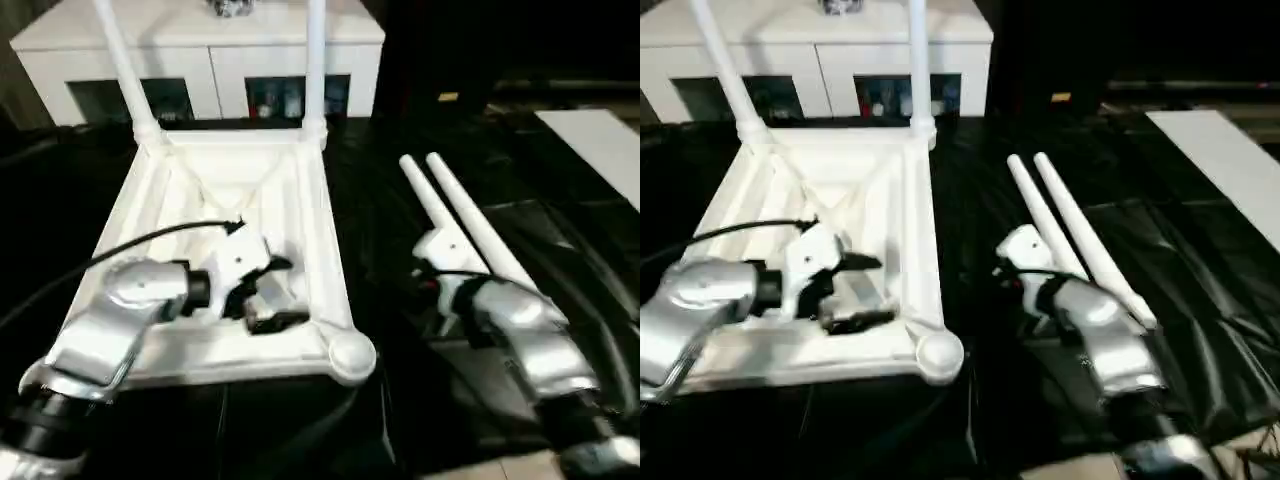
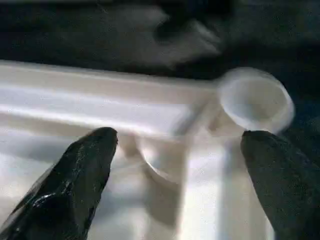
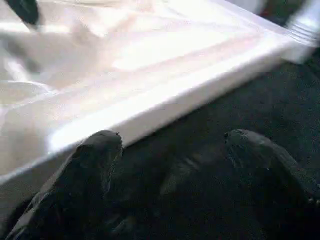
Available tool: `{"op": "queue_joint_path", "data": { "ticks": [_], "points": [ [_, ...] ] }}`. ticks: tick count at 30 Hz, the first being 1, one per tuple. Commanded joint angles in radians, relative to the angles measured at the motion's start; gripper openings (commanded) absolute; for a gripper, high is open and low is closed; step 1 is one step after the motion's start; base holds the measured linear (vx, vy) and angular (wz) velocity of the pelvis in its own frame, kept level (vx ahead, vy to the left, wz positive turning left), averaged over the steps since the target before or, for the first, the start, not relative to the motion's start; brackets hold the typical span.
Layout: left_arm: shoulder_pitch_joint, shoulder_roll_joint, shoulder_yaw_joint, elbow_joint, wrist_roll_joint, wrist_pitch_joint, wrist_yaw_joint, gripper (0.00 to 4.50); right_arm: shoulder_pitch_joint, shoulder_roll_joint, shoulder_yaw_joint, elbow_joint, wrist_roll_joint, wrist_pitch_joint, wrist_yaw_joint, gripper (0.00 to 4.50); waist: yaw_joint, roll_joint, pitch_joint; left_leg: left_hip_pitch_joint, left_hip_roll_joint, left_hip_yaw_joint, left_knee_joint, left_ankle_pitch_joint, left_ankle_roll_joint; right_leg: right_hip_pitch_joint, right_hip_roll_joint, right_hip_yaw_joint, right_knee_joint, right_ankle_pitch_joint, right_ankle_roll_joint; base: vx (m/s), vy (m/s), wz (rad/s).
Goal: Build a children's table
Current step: Rotate table base
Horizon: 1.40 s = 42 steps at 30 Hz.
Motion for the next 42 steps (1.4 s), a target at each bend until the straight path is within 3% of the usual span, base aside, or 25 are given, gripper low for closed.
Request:
{"op": "queue_joint_path", "data": {
  "ticks": [1, 2, 4, 6, 7, 8, 10, 12, 14, 16, 19, 22, 26, 29, 31, 32, 33, 36, 39, 42],
  "points": [
    [0.022, 0.019, -0.048, -0.012, 0.015, -0.02, -0.046, 4.48, 0.013, -0.031, 0.001, -0.065, 0.025, 0.033, 0.051, 3.84, 0.007, 0.016, -0.078, -0.012, 0.03, -0.001, -0.059, 0.026, 0.151, 0.072, -0.055, 0.062, -0.032, 0.032, -0.275, 0.053, -0.006, -0.01],
    [0.028, 0.024, -0.063, 0.002, 0.04, -0.05, -0.044, 4.3, 0.014, -0.047, 0.001, -0.078, 0.021, 0.038, 0.059, 3.84, 0.009, 0.012, -0.078, -0.01, 0.031, 0.001, -0.055, 0.049, 0.164, 0.069, -0.053, 0.061, -0.034, 0.049, -0.281, 0.053, -0.006, -0.01],
    [0.034, 0.029, -0.085, 0.015, 0.071, -0.073, -0.039, 4.12, 0.021, -0.073, 0.006, -0.099, 0.013, 0.049, 0.073, 3.84, 0.014, 0.011, -0.077, -0.01, 0.031, 0.004, -0.056, 0.034, 0.16, 0.07, -0.055, 0.062, -0.037, 0.016, -0.281, 0.0, 0.0, 0.0],
    [0.04, 0.03, -0.102, 0.003, 0.077, -0.068, -0.035, 4.06, 0.037, -0.098, 0.018, -0.13, 0.01, 0.063, 0.096, 3.84, 0.018, 0.009, -0.07, -0.009, 0.034, 0.007, -0.063, -0.037, 0.131, 0.071, -0.054, 0.063, -0.047, -0.08, -0.265, 0.0, 0.0, 0.0],
    [0.043, 0.03, -0.111, -0.01, 0.078, -0.06, -0.032, 3.92, 0.043, -0.106, 0.022, -0.141, 0.005, 0.07, 0.1, 3.84, 0.02, 0.008, -0.063, -0.004, 0.034, 0.009, -0.068, -0.115, 0.092, 0.067, -0.055, 0.066, -0.058, -0.188, -0.243, 0.0, 0.0, 0.0],
    [0.043, 0.03, -0.111, -0.01, 0.078, -0.06, -0.032, 3.76, 0.043, -0.106, 0.022, -0.141, 0.005, 0.07, 0.1, 3.84, 0.02, 0.007, -0.062, -0.006, 0.034, 0.008, -0.07, -0.137, 0.079, 0.069, -0.055, 0.066, -0.06, -0.224, -0.231, 0.0, 0.0, 0.0],
    [0.049, 0.02, -0.134, -0.036, 0.1, -0.033, 0.011, 3.66, 0.065, -0.125, 0.041, -0.178, -0.011, 0.092, 0.1, 3.84, 0.024, 0.007, -0.058, 0.008, 0.036, 0.012, -0.072, -0.194, 0.049, 0.056, -0.052, 0.071, -0.071, -0.315, -0.194, 0.0, 0.0, 0.0],
    [0.05, 0.014, -0.141, -0.032, 0.115, -0.021, 0.035, 3.52, 0.071, -0.127, 0.047, -0.186, -0.015, 0.098, 0.097, 3.84, 0.022, 0.005, -0.056, 0.006, 0.034, 0.012, -0.073, -0.208, 0.043, 0.056, -0.05, 0.073, -0.072, -0.337, -0.186, 0.0, 0.0, 0.0],
    [0.05, 0.005, -0.151, 0.004, 0.175, -0.023, 0.089, 3.27, 0.085, -0.127, 0.055, -0.208, -0.014, 0.115, 0.093, 3.84, 0.018, 0.006, -0.053, 0.004, 0.033, 0.009, -0.077, -0.241, 0.036, 0.058, -0.049, 0.07, -0.08, -0.405, -0.153, 0.0, 0.0, 0.0],
    [0.061, -0.011, -0.124, -0.002, 0.149, -0.037, 0.094, 3.24, 0.091, -0.123, 0.048, -0.221, -0.011, 0.122, 0.081, 3.84, 0.02, 0.005, -0.051, 0.01, 0.03, 0.008, -0.076, -0.267, 0.032, 0.053, -0.052, 0.07, -0.089, -0.471, -0.126, 0.0, 0.0, 0.0],
    [0.067, -0.019, -0.1, -0.018, 0.123, -0.101, 0.088, 2.93, 0.088, -0.119, 0.036, -0.217, -0.01, 0.122, 0.069, 3.84, 0.02, 0.003, -0.053, 0.007, 0.027, 0.005, -0.075, -0.276, 0.032, 0.052, -0.053, 0.067, -0.097, -0.529, -0.092, 0.0, 0.0, 0.0],
    [0.066, -0.006, -0.111, -0.016, 0.131, -0.117, 0.083, 2.74, 0.085, -0.122, 0.035, -0.216, -0.012, 0.126, 0.068, 3.84, 0.019, -0.002, -0.054, 0.005, 0.027, 0.004, -0.076, -0.273, 0.036, 0.05, -0.051, 0.065, -0.098, -0.532, -0.078, 0.0, 0.0, 0.0],
    [0.056, 0.025, -0.155, 0.017, 0.176, -0.116, 0.065, 2.42, 0.085, -0.131, 0.047, -0.226, -0.013, 0.135, 0.072, 3.84, 0.019, -0.001, -0.056, 0.002, 0.027, 0.003, -0.077, -0.249, 0.04, 0.052, -0.051, 0.067, -0.092, -0.499, -0.081, 0.0, 0.0, 0.0],
    [0.065, 0.04, -0.162, 0.01, 0.173, -0.141, 0.041, 2.28, 0.083, -0.134, 0.048, -0.222, -0.016, 0.133, 0.067, 3.84, 0.02, 0.005, -0.06, -0.001, 0.03, 0.002, -0.077, -0.215, 0.04, 0.057, -0.052, 0.07, -0.082, -0.422, -0.109, 0.0, 0.0, 0.0],
    [0.067, 0.041, -0.161, 0.007, 0.172, -0.152, 0.039, 1.99, 0.082, -0.135, 0.048, -0.221, -0.017, 0.132, 0.067, 3.84, 0.02, 0.004, -0.061, -0.002, 0.03, 0.004, -0.076, -0.205, 0.041, 0.057, -0.052, 0.07, -0.08, -0.391, -0.124, 0.0, 0.0, 0.0],
    [0.067, 0.021, -0.139, -0.003, 0.143, -0.147, 0.049, 1.99, 0.082, -0.137, 0.047, -0.22, -0.016, 0.132, 0.067, 3.84, 0.02, 0.006, -0.063, 0.0, 0.031, 0.006, -0.074, -0.194, 0.041, 0.057, -0.051, 0.072, -0.075, -0.353, -0.143, 0.0, 0.0, 0.0],
    [0.066, 0.004, -0.117, -0.013, 0.111, -0.128, 0.054, 2.45, 0.083, -0.137, 0.046, -0.221, -0.015, 0.132, 0.067, 3.84, 0.021, 0.004, -0.065, -0.002, 0.031, 0.006, -0.073, -0.179, 0.042, 0.061, -0.052, 0.072, -0.07, -0.316, -0.161, 0.0, 0.0, 0.0],
    [0.05, -0.022, -0.076, -0.033, 0.059, -0.085, 0.069, 2.33, 0.084, -0.137, 0.042, -0.219, -0.014, 0.132, 0.065, 3.84, 0.024, 0.005, -0.068, 0.003, 0.033, 0.011, -0.069, -0.149, 0.049, 0.059, -0.051, 0.074, -0.062, -0.237, -0.204, 0.0, 0.0, 0.0],
    [0.047, -0.01, -0.065, -0.058, 0.025, -0.059, 0.038, 2.86, 0.086, -0.138, 0.045, -0.219, -0.015, 0.131, 0.065, 3.84, 0.024, 0.003, -0.068, -0.005, 0.031, 0.009, -0.068, -0.121, 0.061, 0.067, -0.05, 0.073, -0.055, -0.206, -0.211, 0.0, 0.0, 0.0],
    [0.041, -0.009, -0.06, -0.048, 0.029, -0.075, 0.038, 2.81, 0.084, -0.138, 0.049, -0.216, -0.015, 0.13, 0.066, 3.84, 0.024, 0.006, -0.068, -0.004, 0.031, 0.009, -0.067, -0.12, 0.062, 0.067, -0.049, 0.072, -0.055, -0.204, -0.211, 0.0, 0.0, 0.0]
  ]
}}
